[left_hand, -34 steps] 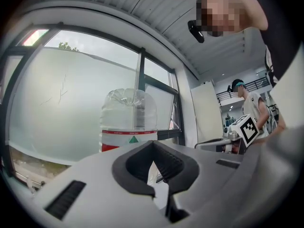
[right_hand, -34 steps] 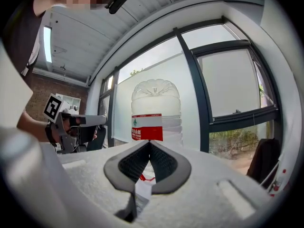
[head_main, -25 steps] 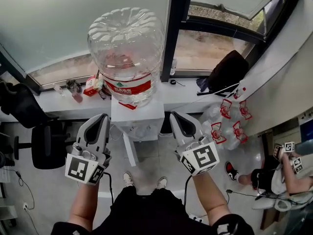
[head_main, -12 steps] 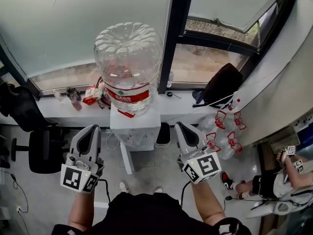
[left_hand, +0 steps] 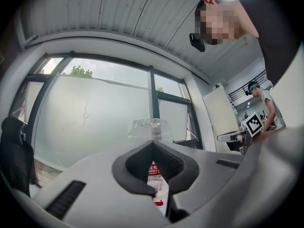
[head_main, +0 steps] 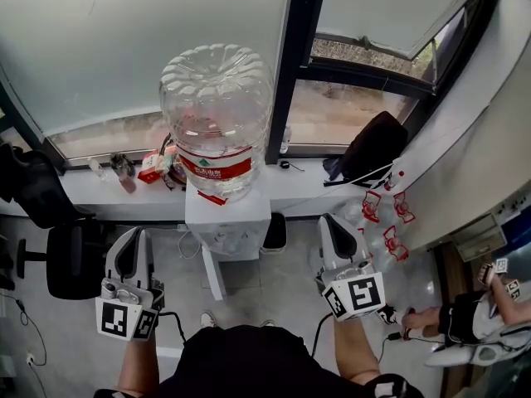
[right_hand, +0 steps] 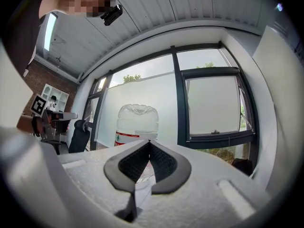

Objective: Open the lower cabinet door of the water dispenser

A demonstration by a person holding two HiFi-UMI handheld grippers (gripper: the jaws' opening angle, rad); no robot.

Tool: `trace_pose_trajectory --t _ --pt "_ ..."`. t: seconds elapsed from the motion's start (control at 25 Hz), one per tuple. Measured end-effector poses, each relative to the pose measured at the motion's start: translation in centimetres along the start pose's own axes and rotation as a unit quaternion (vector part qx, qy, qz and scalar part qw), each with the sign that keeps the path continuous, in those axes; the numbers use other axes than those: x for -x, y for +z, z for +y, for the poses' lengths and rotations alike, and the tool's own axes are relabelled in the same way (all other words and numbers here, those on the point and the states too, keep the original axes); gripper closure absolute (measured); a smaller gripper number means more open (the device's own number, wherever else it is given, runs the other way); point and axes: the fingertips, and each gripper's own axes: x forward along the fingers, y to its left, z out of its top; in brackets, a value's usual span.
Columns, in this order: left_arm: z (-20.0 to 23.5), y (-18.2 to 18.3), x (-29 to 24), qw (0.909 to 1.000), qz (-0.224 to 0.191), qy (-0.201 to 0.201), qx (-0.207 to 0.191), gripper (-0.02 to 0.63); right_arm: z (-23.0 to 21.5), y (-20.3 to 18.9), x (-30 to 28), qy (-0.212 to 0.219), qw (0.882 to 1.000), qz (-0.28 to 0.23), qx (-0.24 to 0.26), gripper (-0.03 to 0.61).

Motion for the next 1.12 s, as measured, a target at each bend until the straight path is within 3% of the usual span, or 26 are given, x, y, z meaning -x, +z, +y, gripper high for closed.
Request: trace_pose_trajectory --t 0.44,1.12 --pt "0.4 0.3 0.4 1.0 -0.004 -0.001 -0.008 0.606 -0.5 -0.3 1.3 -0.03 0.999 -0.005 -0.023 0.574" --pt "-1.5 1.3 0.5 0.9995 -0.02 -0.021 0.011 0.606 0.9 -0.3 0.3 0.003 1.0 0.005 -0.027 0.574"
